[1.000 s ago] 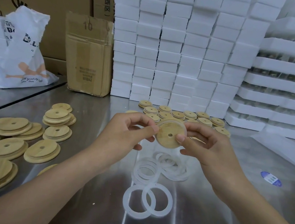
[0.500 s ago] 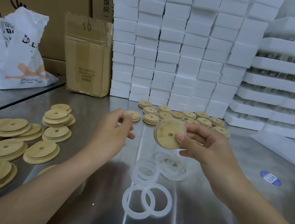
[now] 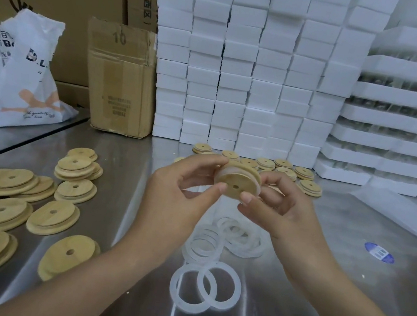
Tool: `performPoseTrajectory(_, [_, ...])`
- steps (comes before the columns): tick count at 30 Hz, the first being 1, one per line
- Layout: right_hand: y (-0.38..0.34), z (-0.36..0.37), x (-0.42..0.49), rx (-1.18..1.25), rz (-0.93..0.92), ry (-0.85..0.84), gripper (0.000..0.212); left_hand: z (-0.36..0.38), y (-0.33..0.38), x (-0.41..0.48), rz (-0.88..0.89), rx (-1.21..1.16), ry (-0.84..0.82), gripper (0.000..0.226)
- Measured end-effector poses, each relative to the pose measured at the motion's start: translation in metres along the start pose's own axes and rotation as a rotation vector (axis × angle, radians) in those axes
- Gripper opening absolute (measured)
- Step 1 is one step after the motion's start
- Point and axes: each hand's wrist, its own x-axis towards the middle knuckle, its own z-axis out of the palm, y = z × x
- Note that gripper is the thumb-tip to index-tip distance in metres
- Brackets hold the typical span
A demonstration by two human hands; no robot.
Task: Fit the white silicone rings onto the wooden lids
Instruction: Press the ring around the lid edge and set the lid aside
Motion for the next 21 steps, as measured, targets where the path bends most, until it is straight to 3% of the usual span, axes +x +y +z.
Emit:
performPoseTrajectory(5, [-0.010, -0.002, 0.000, -0.237, -0.228, 0.011, 0.028, -0.006, 0.003, 0.003, 0.120, 0.169, 0.006, 0.038])
performPoseTrajectory(12, [-0.019, -0.002, -0.004, -0.665, -0.545, 0.135, 0.017, -0.005, 0.008, 0.001, 0.260, 0.329, 0.018, 0.041])
performPoseTrajectory(21, [-0.012, 0.008, -0.011, -0.615, -0.627, 0.298, 0.025, 0.005, 0.017, -0.010, 0.198, 0.267, 0.045, 0.037])
